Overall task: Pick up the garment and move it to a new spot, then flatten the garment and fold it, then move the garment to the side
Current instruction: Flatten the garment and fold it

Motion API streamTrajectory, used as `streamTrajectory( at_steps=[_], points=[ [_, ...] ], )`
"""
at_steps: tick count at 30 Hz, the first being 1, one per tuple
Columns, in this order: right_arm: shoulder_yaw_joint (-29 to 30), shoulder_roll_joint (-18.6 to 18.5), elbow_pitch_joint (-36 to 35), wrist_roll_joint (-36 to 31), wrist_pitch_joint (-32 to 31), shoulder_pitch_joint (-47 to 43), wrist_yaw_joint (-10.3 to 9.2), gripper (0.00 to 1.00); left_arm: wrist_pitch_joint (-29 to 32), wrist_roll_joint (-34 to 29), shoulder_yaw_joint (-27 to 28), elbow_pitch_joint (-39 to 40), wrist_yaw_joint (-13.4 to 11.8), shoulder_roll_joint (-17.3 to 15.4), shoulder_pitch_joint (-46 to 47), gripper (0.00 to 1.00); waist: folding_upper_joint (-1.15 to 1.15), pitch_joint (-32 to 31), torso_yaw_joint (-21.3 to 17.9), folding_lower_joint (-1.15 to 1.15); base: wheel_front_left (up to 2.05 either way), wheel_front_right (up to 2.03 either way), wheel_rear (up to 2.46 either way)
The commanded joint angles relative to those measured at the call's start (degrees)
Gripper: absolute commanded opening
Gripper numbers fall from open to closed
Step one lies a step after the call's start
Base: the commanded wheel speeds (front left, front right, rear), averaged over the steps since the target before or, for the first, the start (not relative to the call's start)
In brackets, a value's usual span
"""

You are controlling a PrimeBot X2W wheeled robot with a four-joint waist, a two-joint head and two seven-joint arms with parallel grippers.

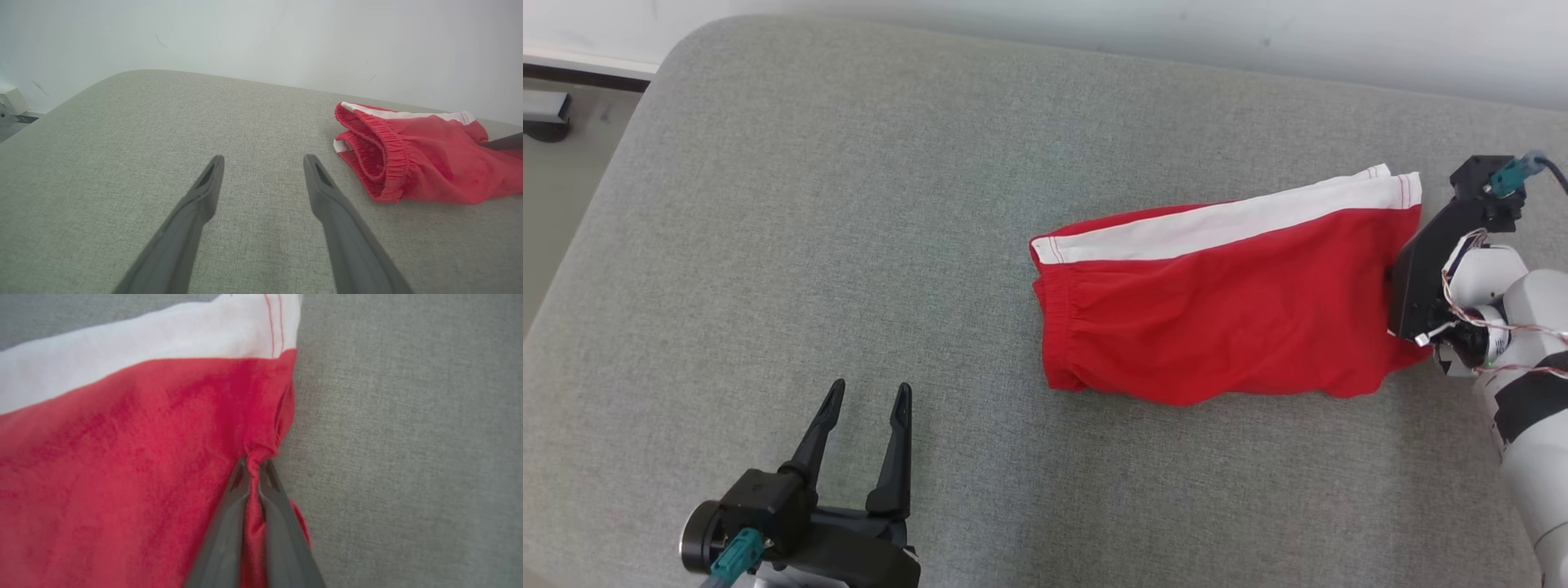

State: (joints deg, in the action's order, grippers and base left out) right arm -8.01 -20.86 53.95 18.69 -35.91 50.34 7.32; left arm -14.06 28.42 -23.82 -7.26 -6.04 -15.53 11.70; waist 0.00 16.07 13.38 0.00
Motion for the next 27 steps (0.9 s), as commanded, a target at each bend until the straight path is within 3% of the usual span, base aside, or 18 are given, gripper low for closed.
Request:
streamTrajectory(
  at_steps=[1, 10, 21, 27],
  points=[
    [-0.2, 0.47, 0.98, -0.5, -0.36, -2.56, 0.26, 0.0, 0.03, 0.38, -0.01, 0.11, -0.05, -0.23, -0.75, 1.0, 0.0, -0.23, -0.21, 0.0, 0.0, 0.0, 0.0],
    [6.21, -2.45, -3.53, -9.51, 5.95, -5.27, 0.07, 0.0, 0.51, 1.6, 0.45, 0.19, -0.55, -0.42, -1.52, 1.0, 0.0, -2.95, -1.57, 0.0, 0.0, 0.0, 0.0],
    [15.95, -5.65, -14.43, -19.06, 8.0, -15.47, 0.07, 0.0, 1.18, 3.48, 2.44, 1.19, -2.47, -1.27, -4.33, 1.0, 0.0, -7.27, -2.12, 0.0, 0.0, 0.0, 0.0],
    [14.81, -2.38, -21.32, -21.94, 7.53, -17.51, 0.08, 0.0, 1.35, 3.95, 1.79, 0.86, -2.4, -0.88, -5.14, 1.0, 0.0, -8.9, -1.45, 0.0, 0.0, 0.0, 0.0]
  ],
)
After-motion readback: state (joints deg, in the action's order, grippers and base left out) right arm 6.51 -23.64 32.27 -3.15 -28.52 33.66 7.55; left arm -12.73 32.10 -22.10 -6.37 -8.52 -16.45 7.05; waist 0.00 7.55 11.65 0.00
